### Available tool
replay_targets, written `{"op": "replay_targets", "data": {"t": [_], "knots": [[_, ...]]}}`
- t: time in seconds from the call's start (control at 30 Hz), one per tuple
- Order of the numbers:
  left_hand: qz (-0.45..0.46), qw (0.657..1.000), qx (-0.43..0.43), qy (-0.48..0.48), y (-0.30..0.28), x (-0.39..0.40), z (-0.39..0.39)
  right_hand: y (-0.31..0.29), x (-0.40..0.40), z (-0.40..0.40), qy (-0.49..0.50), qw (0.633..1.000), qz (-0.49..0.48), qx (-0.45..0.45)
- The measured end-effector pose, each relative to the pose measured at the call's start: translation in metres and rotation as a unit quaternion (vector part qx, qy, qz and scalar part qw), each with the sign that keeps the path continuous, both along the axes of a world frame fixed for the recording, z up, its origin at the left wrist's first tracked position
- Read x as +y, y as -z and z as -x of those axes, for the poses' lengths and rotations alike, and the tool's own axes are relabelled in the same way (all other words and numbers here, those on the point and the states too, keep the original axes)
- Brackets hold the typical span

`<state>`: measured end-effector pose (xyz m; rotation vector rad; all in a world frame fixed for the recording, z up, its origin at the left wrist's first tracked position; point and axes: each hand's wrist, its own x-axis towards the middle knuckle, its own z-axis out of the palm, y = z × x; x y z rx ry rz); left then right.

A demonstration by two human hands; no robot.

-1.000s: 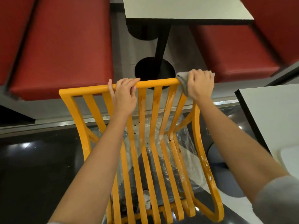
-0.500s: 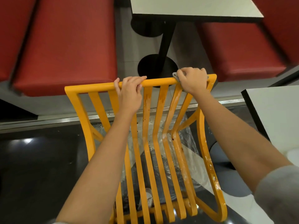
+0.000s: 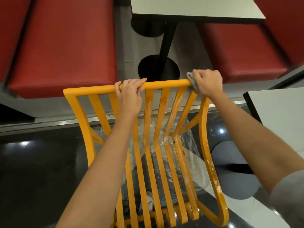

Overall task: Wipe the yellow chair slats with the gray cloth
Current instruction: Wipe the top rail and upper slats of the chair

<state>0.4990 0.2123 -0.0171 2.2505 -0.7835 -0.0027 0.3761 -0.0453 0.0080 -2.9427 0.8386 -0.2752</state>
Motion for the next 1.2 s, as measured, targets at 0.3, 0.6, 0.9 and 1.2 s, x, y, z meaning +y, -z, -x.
{"op": "replay_targets", "data": {"t": [0.3,0.6,0.9,1.2], "knots": [[0.011,1.000,0.003,-0.024,-0.002,-0.007,0.005,0.000,0.065,-0.055,-0.088,0.994,0.012,0.062],[0.002,0.999,-0.003,-0.038,-0.005,-0.006,0.004,-0.001,0.090,-0.052,-0.169,0.984,-0.060,-0.010],[-0.016,0.999,0.004,-0.032,-0.007,-0.006,0.005,-0.019,-0.007,-0.013,-0.011,0.989,-0.023,0.145],[-0.062,0.998,-0.007,0.027,-0.025,0.026,-0.013,0.017,0.025,0.001,-0.039,0.998,0.011,-0.051]]}}
